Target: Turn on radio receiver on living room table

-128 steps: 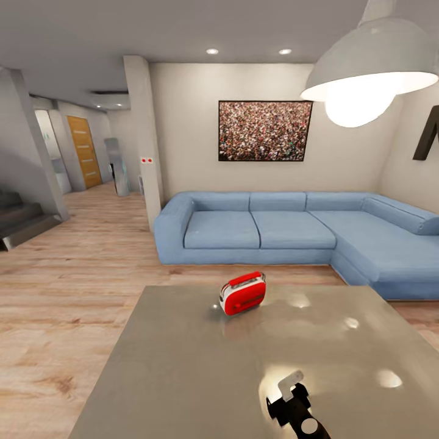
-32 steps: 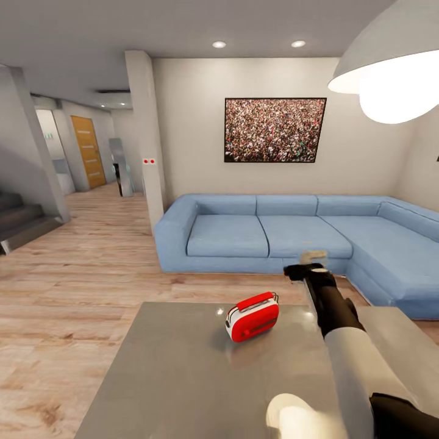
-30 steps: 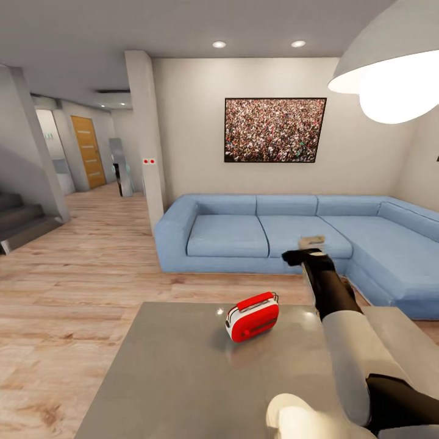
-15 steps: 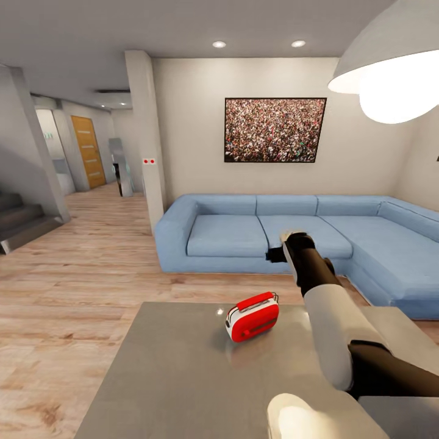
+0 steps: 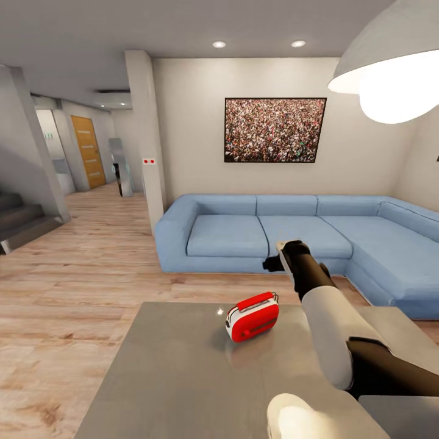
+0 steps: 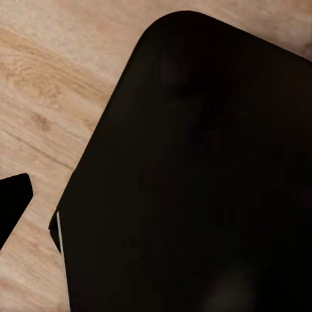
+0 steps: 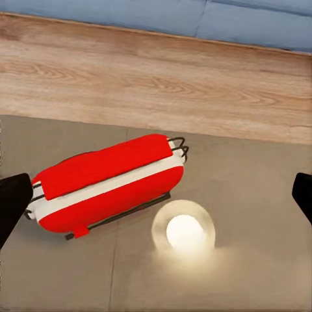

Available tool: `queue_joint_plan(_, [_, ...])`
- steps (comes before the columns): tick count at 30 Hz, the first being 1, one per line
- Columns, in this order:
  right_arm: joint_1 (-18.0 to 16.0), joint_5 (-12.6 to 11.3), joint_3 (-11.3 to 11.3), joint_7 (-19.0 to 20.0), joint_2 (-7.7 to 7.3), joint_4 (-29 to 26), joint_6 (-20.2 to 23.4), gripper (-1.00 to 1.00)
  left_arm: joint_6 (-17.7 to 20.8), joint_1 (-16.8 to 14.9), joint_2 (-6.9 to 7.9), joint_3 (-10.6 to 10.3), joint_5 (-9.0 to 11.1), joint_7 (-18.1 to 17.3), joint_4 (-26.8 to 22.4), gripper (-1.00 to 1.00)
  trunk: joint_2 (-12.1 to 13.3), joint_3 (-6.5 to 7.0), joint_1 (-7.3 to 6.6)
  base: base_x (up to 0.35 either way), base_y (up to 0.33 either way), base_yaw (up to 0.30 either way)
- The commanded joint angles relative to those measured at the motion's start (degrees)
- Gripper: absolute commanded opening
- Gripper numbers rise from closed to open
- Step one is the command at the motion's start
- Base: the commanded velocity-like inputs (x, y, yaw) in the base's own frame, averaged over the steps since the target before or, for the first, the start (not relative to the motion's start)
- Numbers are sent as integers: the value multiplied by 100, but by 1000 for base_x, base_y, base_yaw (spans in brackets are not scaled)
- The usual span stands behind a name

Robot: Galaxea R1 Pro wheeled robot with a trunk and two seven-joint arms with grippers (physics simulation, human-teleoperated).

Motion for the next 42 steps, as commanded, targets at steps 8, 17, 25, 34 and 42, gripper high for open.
queue_joint_plan(8, [0,4,3,1,0,395,-33,100,-1,0,-10,-12,25,-5,1,100,0,0,0,0,0,0])
queue_joint_plan(17, [-509,18,28,-56,-74,2678,-1278,100,-2,0,-4,-12,19,-5,1,100,0,0,0,0,0,0])
queue_joint_plan(25, [-1037,27,22,-69,-175,3928,-2578,100,-1,0,2,-5,8,-5,1,100,0,0,0,0,0,0])
queue_joint_plan(34, [-1063,24,-11,-19,-190,3443,-1956,100,-1,0,-3,-11,17,-6,1,100,0,0,0,0,0,0])
queue_joint_plan(42, [-1064,-453,-828,-72,-190,2994,-1361,100,0,0,-3,-12,24,-5,1,100,0,0,0,0,0,0])
